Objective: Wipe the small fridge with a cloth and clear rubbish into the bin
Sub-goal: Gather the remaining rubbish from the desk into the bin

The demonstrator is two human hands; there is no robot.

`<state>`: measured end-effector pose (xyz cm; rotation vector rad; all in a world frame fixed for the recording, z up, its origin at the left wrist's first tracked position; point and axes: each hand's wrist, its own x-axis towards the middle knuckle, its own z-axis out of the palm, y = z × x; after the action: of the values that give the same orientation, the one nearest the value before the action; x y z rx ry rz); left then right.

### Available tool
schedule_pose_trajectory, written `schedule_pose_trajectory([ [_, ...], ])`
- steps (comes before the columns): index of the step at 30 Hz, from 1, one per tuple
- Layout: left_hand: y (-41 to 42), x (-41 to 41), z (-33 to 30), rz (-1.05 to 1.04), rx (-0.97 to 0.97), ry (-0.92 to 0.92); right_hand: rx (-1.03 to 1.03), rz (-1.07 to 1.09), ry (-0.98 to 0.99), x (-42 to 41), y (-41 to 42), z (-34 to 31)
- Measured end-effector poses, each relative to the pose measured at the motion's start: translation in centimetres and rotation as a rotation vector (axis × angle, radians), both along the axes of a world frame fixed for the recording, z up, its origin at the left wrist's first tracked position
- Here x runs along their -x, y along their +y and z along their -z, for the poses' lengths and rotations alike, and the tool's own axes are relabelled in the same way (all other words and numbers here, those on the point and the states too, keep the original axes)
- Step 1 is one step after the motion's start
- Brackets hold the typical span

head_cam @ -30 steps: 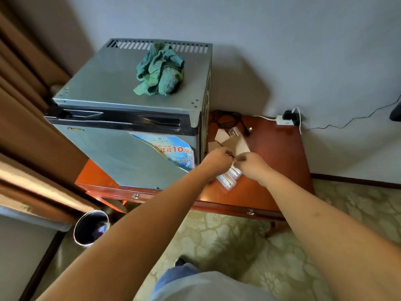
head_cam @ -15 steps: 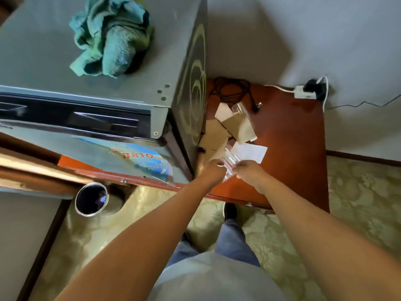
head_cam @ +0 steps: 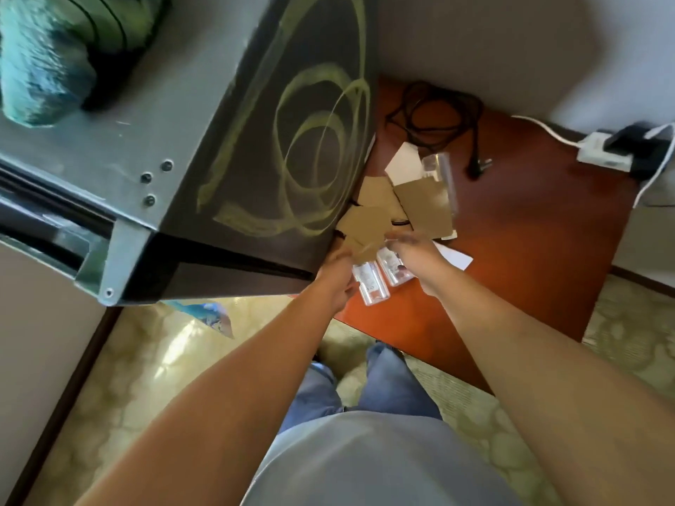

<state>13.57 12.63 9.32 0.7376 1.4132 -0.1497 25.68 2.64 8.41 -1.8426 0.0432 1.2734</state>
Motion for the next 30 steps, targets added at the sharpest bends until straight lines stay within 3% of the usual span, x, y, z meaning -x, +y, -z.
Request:
schedule_pose_trajectory([
  [11,2.3,-1.1,0.6,-0.119,-0.024,0.114,0.028,-0.054,0.025,-2.1,4.3,1.9],
  [18,2.3,-1.1,0.5,-0.161,-0.061,0.082,0.048,0.002,0.067,-2.6,4.5,1.6],
  [30,-0.1,1.8,-1.2,-0.262,-0.191,0.034,0.097,0.166,-0.183,0.5,1.4,-1.4],
])
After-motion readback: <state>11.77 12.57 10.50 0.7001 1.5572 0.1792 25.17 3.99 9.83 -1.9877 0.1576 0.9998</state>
